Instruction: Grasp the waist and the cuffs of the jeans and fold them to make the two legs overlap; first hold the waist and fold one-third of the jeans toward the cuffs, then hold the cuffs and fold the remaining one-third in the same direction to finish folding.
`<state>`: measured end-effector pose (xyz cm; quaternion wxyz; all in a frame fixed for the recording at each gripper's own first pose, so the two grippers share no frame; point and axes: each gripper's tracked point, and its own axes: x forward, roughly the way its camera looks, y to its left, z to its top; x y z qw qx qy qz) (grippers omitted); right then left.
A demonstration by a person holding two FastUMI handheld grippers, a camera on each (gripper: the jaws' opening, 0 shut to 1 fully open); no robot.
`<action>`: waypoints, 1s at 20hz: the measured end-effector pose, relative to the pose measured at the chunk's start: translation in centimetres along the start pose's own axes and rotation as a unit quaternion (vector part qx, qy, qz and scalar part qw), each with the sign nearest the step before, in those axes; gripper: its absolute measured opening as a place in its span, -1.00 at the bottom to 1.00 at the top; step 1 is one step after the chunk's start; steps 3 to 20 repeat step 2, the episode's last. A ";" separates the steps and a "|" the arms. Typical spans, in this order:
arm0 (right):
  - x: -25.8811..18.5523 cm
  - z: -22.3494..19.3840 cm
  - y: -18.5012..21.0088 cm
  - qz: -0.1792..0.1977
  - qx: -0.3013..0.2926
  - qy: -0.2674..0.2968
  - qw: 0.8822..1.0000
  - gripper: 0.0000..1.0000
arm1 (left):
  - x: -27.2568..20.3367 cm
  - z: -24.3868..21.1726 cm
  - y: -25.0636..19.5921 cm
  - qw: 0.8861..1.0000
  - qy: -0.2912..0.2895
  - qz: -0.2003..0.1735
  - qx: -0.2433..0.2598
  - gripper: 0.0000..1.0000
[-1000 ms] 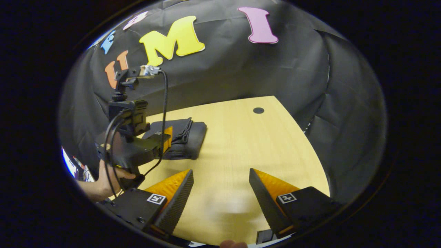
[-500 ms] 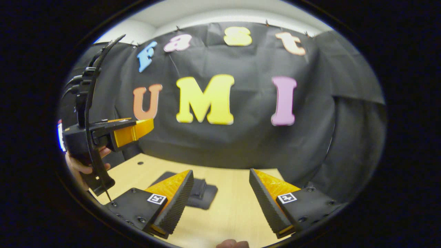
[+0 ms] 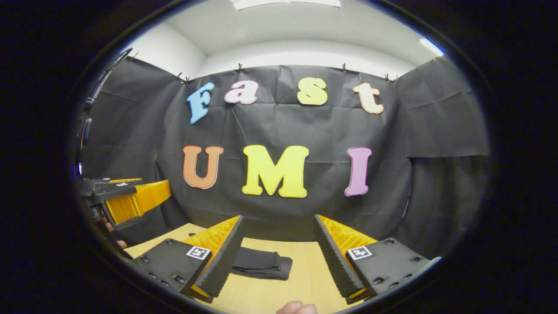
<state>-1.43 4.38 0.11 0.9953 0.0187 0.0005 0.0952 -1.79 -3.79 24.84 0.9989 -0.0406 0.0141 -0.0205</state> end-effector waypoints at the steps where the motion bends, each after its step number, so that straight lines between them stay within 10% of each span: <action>1: -0.8 -0.1 0.1 -0.003 0.000 -0.002 1.000 0.97 | -0.8 -0.5 -0.1 1.000 0.003 -0.002 -0.002 0.97; 20: -1.4 0.0 0.2 -0.007 0.003 -0.006 1.000 0.97 | -1.6 -0.9 -0.4 1.000 0.004 -0.003 -0.004 0.97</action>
